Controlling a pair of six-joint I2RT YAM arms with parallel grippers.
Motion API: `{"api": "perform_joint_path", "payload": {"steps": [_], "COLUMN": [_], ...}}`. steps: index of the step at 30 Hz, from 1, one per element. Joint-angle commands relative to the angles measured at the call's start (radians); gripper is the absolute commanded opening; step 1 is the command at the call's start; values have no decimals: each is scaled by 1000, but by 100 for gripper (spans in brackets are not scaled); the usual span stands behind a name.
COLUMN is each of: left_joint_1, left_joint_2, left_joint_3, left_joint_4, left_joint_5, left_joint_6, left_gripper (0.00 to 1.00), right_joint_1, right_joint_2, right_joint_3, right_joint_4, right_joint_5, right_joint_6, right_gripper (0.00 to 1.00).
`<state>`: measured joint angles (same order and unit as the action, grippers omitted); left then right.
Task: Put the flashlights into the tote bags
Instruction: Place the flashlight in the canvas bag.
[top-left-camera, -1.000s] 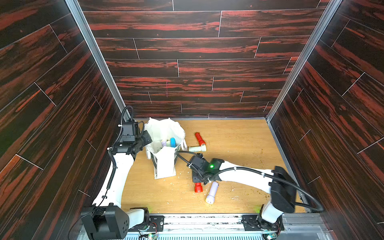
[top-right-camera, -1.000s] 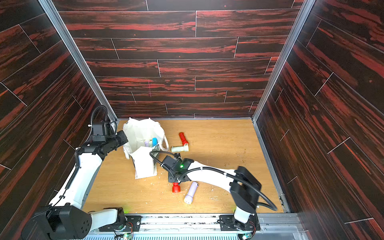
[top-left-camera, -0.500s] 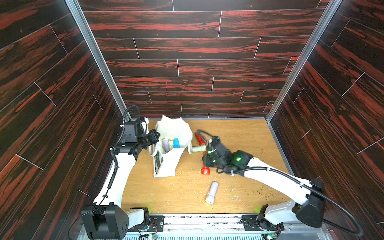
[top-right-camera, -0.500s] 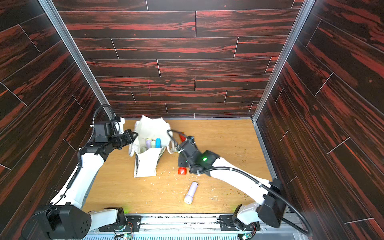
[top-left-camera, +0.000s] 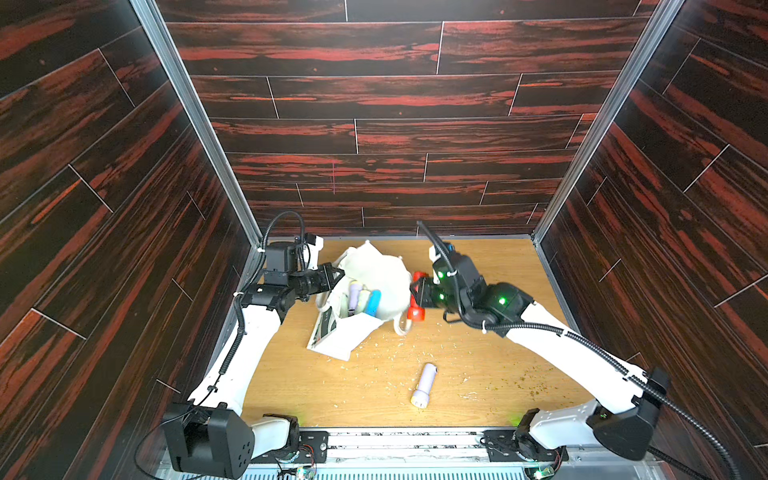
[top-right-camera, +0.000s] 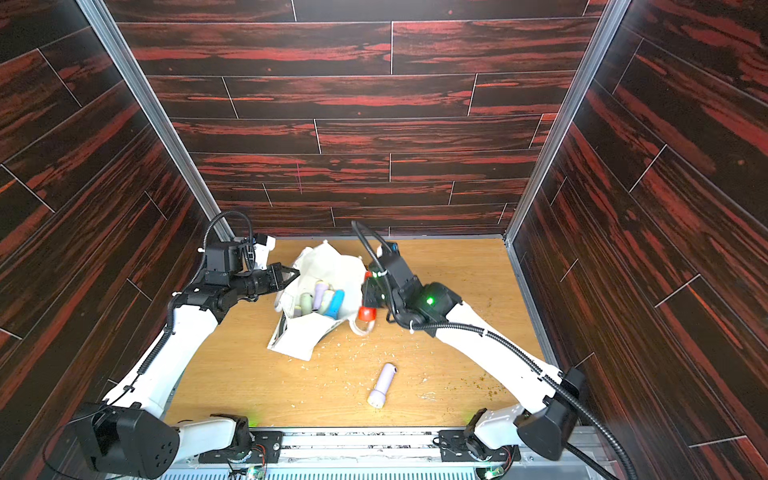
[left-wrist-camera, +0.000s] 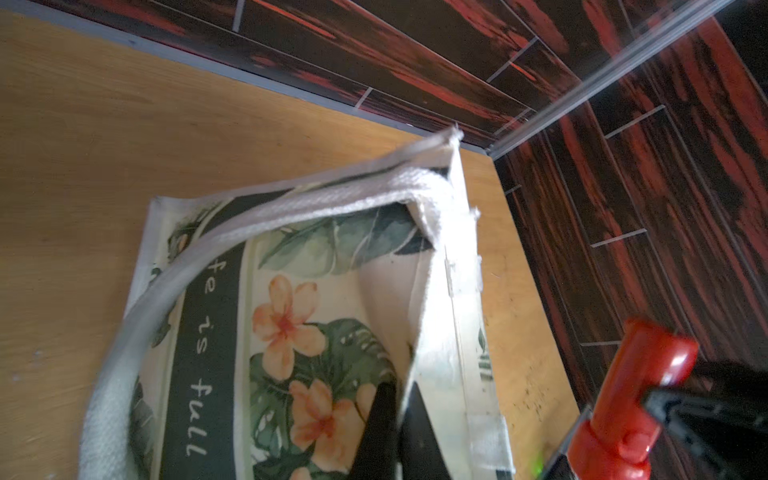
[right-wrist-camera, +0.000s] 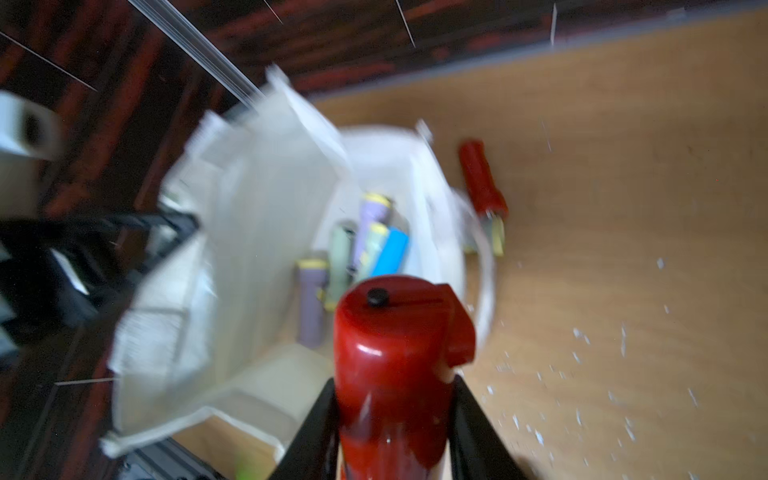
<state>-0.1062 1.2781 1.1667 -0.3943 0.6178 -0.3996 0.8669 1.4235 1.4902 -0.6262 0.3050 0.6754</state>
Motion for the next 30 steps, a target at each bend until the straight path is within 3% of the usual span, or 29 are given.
{"api": "perform_joint_path", "payload": {"steps": [1,10,30], "left_joint_1": [-9,-16,-16], "left_joint_2": [-8,-13,-14], "left_joint_3": [18,16,14], "left_joint_4": [67,82,78], "left_joint_5": [94,109,73], "left_joint_6": [12,-6,-20], "left_gripper": [0,0,0], "right_joint_1": [-2,-6,23], "right_joint_2": [72,256,453], "right_joint_3": [80,276,209], "right_joint_4": [-1,-69,-40], "right_joint_5": [0,-28,-72], "right_joint_6": [-46,-47,93], "right_gripper": [13,9,9]}}
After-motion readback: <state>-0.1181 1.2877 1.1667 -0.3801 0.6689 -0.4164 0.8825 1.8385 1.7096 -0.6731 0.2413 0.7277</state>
